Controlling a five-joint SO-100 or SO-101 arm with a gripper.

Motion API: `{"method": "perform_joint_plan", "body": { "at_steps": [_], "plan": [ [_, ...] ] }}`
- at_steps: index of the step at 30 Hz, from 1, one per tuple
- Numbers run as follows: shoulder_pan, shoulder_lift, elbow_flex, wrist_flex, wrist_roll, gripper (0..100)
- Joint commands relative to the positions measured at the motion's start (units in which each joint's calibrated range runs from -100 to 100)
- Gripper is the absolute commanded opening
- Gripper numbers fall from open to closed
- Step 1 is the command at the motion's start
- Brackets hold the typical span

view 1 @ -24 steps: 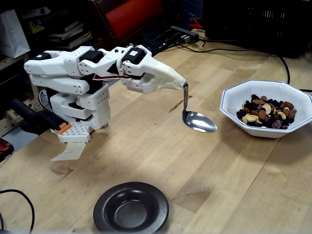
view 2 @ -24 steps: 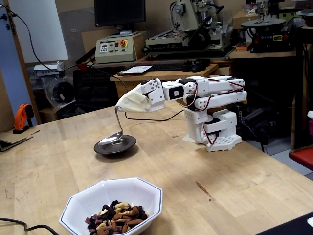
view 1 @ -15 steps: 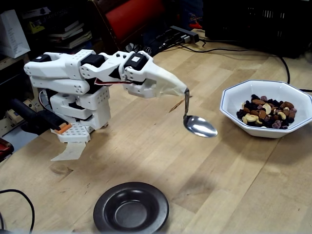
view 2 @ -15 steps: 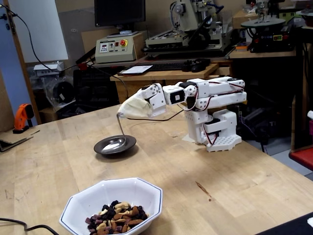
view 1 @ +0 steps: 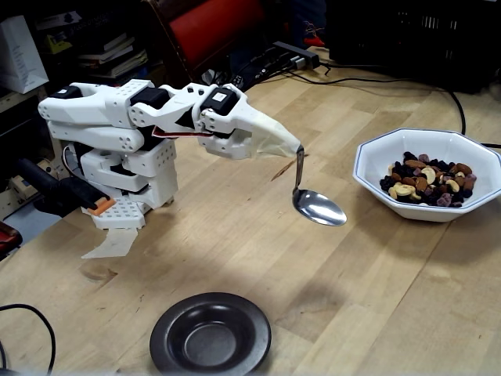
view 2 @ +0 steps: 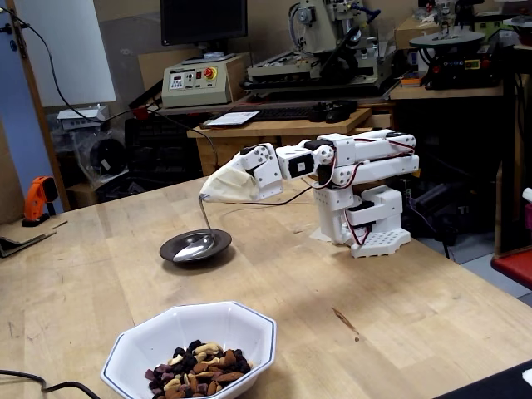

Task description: Use spoon to transfer food from the white bowl to brown plate

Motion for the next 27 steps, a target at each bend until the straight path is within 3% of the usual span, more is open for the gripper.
{"method": "perform_joint_plan", "body": {
  "at_steps": [1, 14, 27],
  "plan": [
    [-0.3, -0.3, 0.2, -1.0, 0.2, 4],
    [-0.2, 0.1, -11.3, -0.3, 0.2, 4],
    [-0.3, 5.1, -11.9, -0.9, 0.3, 4]
  ]
}}
